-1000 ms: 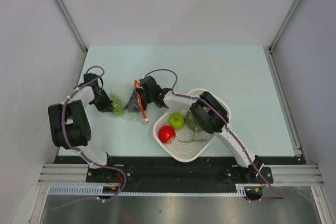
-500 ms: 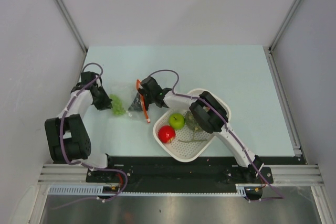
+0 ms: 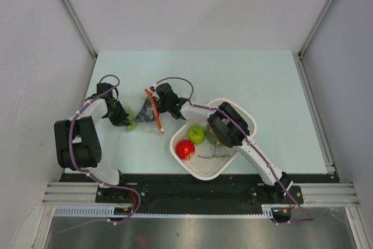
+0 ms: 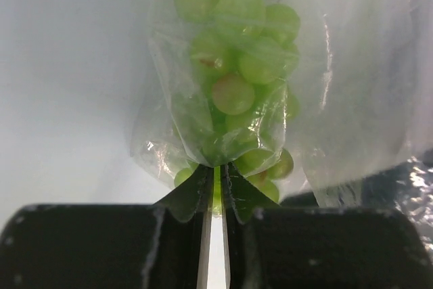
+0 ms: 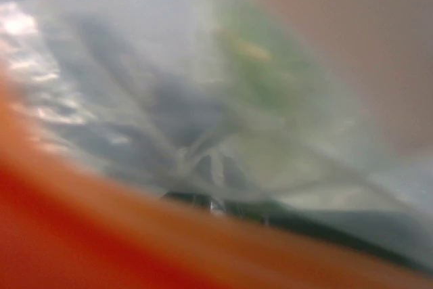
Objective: Open the zip-top bag and remove the fake food
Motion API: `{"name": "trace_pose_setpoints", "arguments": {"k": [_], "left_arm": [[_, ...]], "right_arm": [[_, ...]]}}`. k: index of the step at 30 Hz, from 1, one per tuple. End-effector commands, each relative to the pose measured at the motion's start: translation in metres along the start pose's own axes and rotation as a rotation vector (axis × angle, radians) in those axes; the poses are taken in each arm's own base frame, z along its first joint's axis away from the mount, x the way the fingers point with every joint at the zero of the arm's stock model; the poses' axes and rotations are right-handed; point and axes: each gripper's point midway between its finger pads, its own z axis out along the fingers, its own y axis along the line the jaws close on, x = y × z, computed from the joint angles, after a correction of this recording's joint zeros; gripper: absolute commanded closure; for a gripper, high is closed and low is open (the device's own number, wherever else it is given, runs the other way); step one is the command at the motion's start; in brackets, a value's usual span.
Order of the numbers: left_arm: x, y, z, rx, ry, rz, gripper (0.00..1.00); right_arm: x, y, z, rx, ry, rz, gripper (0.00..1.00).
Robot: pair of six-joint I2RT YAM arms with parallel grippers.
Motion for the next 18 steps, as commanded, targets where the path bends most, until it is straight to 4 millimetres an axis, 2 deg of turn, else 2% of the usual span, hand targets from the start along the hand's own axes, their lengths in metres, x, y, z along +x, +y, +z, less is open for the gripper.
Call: {"name": "trace_pose_setpoints", "arguments": {"k": [1, 2, 3, 4, 6, 7, 8, 10, 13, 14, 15, 17, 18], "left_arm": [[0.007, 0.007, 0.007, -0.029, 0.016, 0.019, 0.87], [0.007, 0.007, 0.007, -0.031, 0.015, 0.018, 0.87], [0.007, 0.007, 0.006, -0.031, 0.013, 0.02, 0.87], [0.007, 0.007, 0.005, -0.027, 0.012, 0.021, 0.87], [0.008, 0.007, 0.005, -0.026, 0.012, 0.026, 0.87], [0.009, 0.008, 0.005, -0.031, 0.015, 0.027, 0.87], [0.01, 0.009, 0.005, -0.031, 0.017, 0.032, 0.87], [0.01, 0.01, 0.005, -0.032, 0.018, 0.035, 0.87], [0.01, 0.008, 0.006, -0.021, 0.014, 0.034, 0.87], [0.01, 0.007, 0.007, -0.017, 0.018, 0.035, 0.88], [0.011, 0.007, 0.007, -0.014, 0.022, 0.032, 0.88], [0.012, 0.005, 0.008, -0.007, 0.027, 0.037, 0.88], [0.013, 0.006, 0.009, -0.008, 0.03, 0.034, 0.88]], "right_arm": [[0.017, 0.087, -0.007, -0.216, 0.1, -0.13, 0.83], [0.015, 0.068, -0.009, -0.127, 0.088, -0.123, 0.83], [0.009, 0.06, -0.011, -0.083, 0.06, -0.12, 0.78], [-0.002, 0.036, -0.014, -0.017, 0.015, -0.092, 0.77], [-0.009, 0.015, -0.022, 0.062, -0.008, -0.051, 0.78], [-0.014, -0.009, -0.027, 0.121, -0.029, -0.015, 0.78], [-0.019, -0.004, -0.033, 0.107, -0.05, -0.026, 0.79], [-0.027, -0.016, -0.041, 0.137, -0.079, -0.025, 0.78], [-0.034, -0.031, -0.042, 0.196, -0.09, -0.069, 0.71], [-0.036, -0.019, -0.038, 0.173, -0.088, -0.1, 0.68], [-0.031, -0.03, -0.031, 0.172, -0.052, -0.089, 0.67], [-0.02, -0.02, -0.02, 0.147, -0.018, -0.095, 0.62], [-0.017, -0.022, -0.016, 0.147, -0.013, -0.097, 0.61]]}}
